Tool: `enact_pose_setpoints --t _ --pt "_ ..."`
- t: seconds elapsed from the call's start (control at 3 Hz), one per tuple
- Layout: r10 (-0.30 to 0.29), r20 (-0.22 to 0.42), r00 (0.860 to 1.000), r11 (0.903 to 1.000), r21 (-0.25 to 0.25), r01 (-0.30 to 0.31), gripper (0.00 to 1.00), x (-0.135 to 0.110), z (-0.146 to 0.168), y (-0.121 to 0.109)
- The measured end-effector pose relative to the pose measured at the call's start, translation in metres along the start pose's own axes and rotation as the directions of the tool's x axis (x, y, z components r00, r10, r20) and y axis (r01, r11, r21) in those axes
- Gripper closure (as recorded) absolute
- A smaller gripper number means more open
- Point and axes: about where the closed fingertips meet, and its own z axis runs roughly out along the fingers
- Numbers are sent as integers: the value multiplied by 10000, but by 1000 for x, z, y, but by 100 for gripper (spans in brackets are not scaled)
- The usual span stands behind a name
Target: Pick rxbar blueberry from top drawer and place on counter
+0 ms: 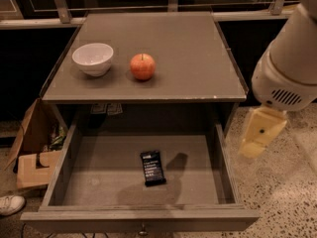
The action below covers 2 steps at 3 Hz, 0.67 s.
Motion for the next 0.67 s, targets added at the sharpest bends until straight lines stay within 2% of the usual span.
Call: enact_pose_setpoints --t 0.33,0.67 --pt "338 -129 9993 9994 -71 -339 0 -3 18 17" --pt "414 -175 9990 9991 -104 -416 0 -3 22 21"
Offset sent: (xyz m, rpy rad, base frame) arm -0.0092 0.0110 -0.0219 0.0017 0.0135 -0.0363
